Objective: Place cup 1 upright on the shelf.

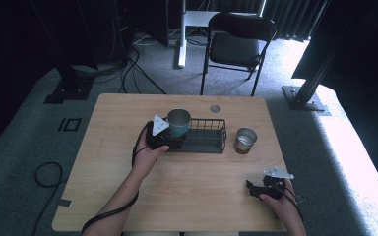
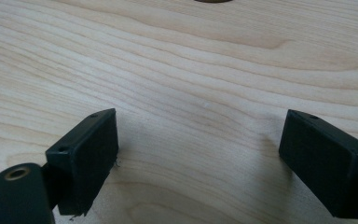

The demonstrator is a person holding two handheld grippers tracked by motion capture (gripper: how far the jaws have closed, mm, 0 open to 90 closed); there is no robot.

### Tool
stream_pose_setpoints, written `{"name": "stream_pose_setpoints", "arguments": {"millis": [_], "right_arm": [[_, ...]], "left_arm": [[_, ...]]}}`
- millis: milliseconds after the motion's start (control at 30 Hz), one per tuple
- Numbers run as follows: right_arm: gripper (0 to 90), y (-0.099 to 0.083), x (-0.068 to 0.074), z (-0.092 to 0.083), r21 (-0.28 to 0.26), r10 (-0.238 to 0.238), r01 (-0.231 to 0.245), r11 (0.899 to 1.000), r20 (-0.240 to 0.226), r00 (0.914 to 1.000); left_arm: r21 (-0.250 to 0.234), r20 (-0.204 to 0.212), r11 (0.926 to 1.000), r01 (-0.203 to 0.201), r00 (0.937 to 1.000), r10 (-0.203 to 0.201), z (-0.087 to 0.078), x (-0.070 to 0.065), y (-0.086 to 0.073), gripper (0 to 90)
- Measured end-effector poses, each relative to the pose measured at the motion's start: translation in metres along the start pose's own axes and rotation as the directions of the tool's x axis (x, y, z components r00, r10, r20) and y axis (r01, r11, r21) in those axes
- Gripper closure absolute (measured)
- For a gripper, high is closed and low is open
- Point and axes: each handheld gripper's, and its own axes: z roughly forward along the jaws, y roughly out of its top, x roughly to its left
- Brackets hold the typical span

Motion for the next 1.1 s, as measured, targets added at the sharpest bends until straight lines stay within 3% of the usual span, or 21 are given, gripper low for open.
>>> {"name": "stream_pose_setpoints", "arguments": {"millis": [200, 533, 1100], "right_arm": [[11.3, 0.000, 0.000, 0.000, 0.000, 0.000, 0.000, 1.000, 0.000, 1.0000], [11.3, 0.000, 0.000, 0.000, 0.000, -0.001, 0.001, 1.000, 0.000, 1.0000], [11.3, 0.000, 0.000, 0.000, 0.000, -0.001, 0.001, 1.000, 0.000, 1.0000]], "left_arm": [[0.011, 0.014, 0.9997, 0.021, 0.9997, -0.021, -0.010, 0.004, -0.004, 0.9], [0.025, 0.024, 0.9995, 0.019, 0.9995, -0.020, -0.030, 0.009, -0.007, 1.0], [0.053, 0.006, 0.9985, 0.015, 0.9999, -0.015, -0.064, 0.030, -0.019, 1.0]]}}
